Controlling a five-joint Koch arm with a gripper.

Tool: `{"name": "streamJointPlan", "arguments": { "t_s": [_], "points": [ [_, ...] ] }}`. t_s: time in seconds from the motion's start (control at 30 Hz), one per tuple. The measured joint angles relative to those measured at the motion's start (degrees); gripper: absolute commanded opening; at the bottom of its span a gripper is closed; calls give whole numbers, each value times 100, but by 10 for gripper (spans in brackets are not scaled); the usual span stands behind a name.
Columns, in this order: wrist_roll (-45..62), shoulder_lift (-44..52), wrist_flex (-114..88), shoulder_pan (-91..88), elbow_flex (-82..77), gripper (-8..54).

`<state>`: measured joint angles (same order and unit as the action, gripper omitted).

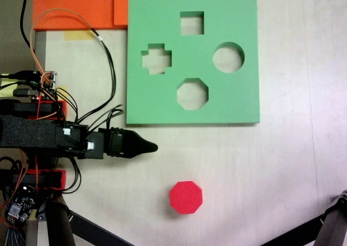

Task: Put the octagonal pillar block into the corresponding hole

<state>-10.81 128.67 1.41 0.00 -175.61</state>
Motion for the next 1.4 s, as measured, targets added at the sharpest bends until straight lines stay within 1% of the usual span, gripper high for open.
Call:
{"name": "streamJointPlan", "arguments": {
  "t_s": [0.47, 0.5, 0.53, 0.6, 0.63, 0.67, 0.73, 0.8, 0.87, 0.93, 1.1, 1.13, 1.17, 1.2, 1.27, 1.33, 1.4],
  "points": [
    [-79, 9, 0, 0, 0, 345],
    [-413, 9, 0, 35, 0, 337],
    [-993, 9, 44, 70, 0, 327],
    [-3103, 0, 35, 123, 62, 320],
    [-3894, 9, -18, 220, 193, 319],
    [-4456, 0, -325, 264, 475, 316],
    [-5476, 0, -1441, 299, 1301, 294],
    [-6592, 0, -3155, 299, 2839, 264],
    [-7146, 0, -4228, 334, 3604, 235],
    [-7488, 0, -5098, 439, 4210, 234],
    [-7567, -185, -6609, 545, 5669, 236],
    [-7541, -316, -6785, 624, 5915, 245],
    [-7471, -536, -6979, 756, 6240, 289],
    [-7295, -835, -7251, 844, 6697, 367],
    [-7066, -1371, -7717, 888, 7339, 443],
    [-6891, -1890, -8156, 932, 7787, 493],
    [-6829, -2232, -8358, 967, 7945, 521]
  ]
}}
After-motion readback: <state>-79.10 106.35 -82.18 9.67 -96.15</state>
